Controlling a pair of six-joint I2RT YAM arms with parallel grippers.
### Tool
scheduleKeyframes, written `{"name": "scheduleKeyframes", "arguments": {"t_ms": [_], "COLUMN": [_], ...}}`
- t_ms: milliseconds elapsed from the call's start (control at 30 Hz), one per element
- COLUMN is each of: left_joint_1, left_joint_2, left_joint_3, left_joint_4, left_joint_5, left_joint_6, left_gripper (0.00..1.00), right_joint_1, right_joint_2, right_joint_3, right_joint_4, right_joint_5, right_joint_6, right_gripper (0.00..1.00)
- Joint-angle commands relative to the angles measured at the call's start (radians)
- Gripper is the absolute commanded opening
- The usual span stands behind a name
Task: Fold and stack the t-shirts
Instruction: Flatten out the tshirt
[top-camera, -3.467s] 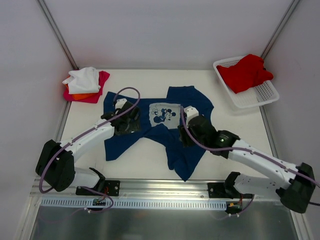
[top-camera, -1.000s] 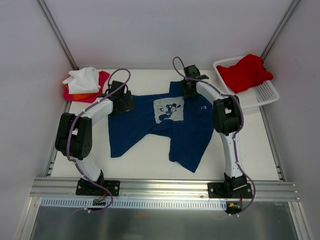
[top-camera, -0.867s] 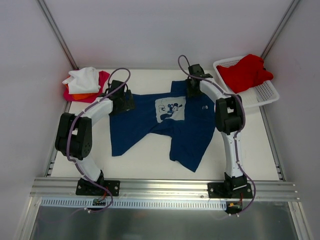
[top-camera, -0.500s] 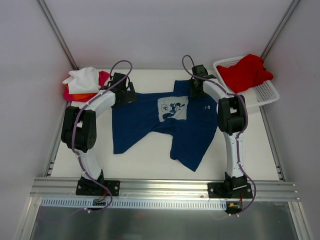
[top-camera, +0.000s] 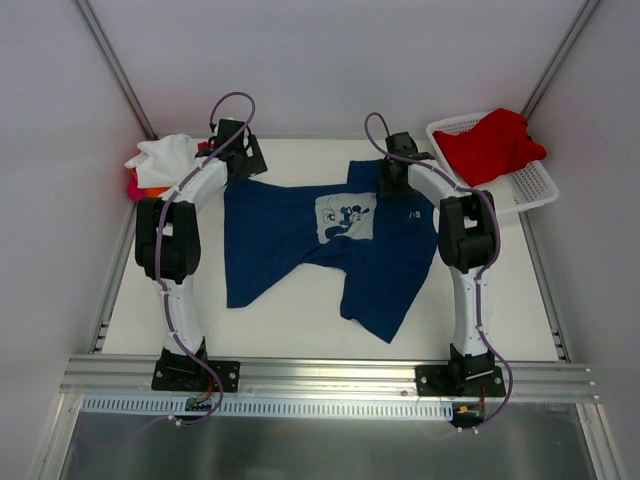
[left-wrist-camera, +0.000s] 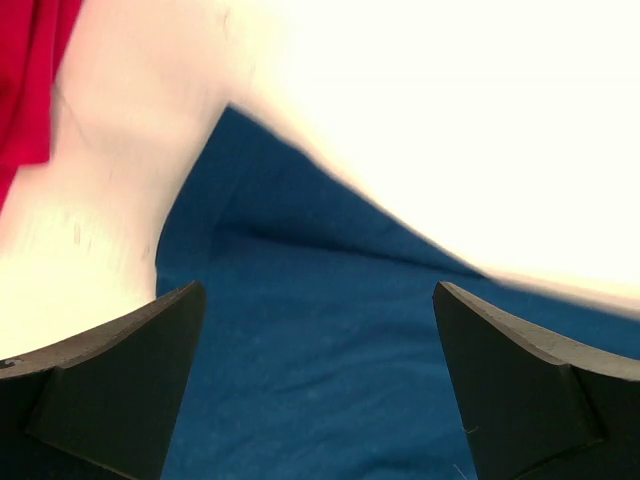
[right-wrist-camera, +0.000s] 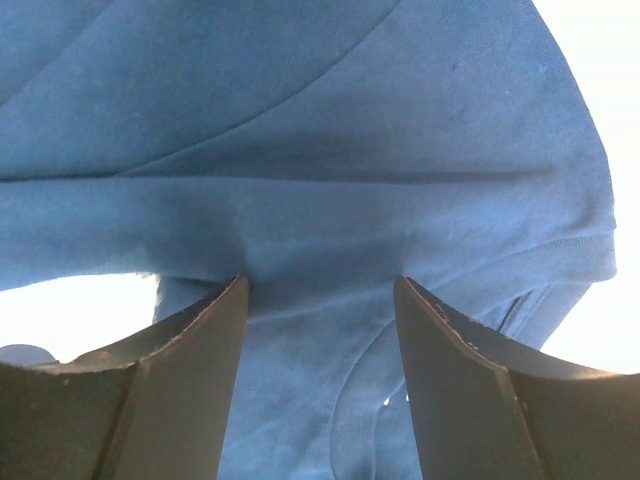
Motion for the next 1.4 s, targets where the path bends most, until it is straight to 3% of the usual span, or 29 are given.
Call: {"name": "scheduleKeyframes", "arguments": {"t_ms": [0,200,333,633,1367], "left_joint_1": [0.03,0.05,0.05,-0.013,-0.008], "left_joint_2": [0.043,0.122,0.087,-0.14,0.115], "left_joint_3": [0.094,0.169,0.117,-0.242,-0.08], "left_joint_4": [-0.002,-0.005,-0.01,-0.013,-0.011], "left_joint_5": [0.001,0.065,0.121,0.121,0.171], "left_joint_6": [0.034,0.022,-0.006,-0.05,-0.04], "left_gripper": [0.99,0.99,0.99,0.99,0.99], "right_joint_1": [0.009,0.015,0.041,0.168,0.308], "right_joint_2": [-0.109,-0.178,-0.223,-0.381,-0.592], "right_joint_3": [0.011,0.04,0.054,-0.159,-0.484], "right_joint_4": [-0.036,-0.092,-0.145,-0.147,-0.136], "right_joint_5": [-0.017,-0.034,-0.028,-0.006,-0.095], "right_joint_6": [-0.006,-0.002,-0.006,0.067,0.205], "right_gripper": [0.63,0.64,0.63,0.64,0.64]}}
